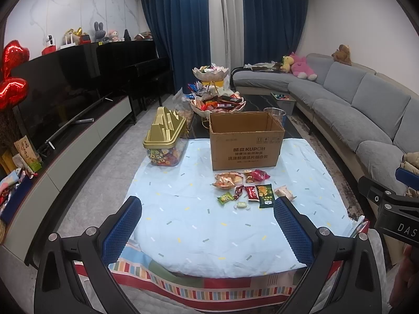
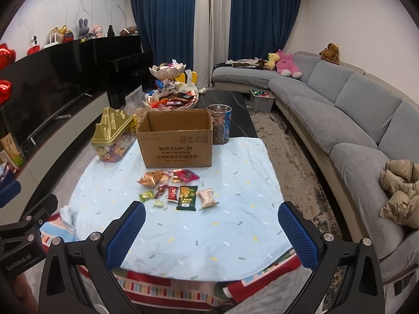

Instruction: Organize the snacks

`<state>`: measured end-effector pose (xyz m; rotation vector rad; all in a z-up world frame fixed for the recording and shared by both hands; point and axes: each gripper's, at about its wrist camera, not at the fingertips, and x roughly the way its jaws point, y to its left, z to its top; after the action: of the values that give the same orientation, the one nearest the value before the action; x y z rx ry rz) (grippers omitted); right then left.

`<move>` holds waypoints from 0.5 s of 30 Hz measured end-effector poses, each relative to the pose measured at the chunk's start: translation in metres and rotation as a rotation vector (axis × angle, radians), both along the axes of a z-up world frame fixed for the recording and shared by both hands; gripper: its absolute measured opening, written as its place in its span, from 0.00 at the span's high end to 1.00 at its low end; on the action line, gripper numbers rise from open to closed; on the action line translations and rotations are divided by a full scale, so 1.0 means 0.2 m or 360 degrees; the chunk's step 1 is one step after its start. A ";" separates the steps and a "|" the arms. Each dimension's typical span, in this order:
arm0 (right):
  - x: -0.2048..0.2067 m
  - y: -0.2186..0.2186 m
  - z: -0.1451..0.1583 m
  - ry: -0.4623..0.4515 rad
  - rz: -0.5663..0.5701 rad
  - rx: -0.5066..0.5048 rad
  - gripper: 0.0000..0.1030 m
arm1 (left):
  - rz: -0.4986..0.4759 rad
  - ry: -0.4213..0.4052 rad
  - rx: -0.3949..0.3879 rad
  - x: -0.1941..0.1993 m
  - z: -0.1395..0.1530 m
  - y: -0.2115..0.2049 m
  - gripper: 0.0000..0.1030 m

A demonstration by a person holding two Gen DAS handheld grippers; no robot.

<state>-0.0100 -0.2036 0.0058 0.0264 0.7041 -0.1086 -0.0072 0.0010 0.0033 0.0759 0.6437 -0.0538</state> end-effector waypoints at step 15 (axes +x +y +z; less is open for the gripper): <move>-0.01 0.00 0.00 -0.0007 -0.0002 0.0000 0.00 | -0.0003 -0.0003 0.0001 0.00 -0.01 -0.01 0.00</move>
<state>-0.0113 -0.2038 0.0054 0.0274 0.6998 -0.1097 -0.0065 -0.0007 0.0023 0.0769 0.6416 -0.0555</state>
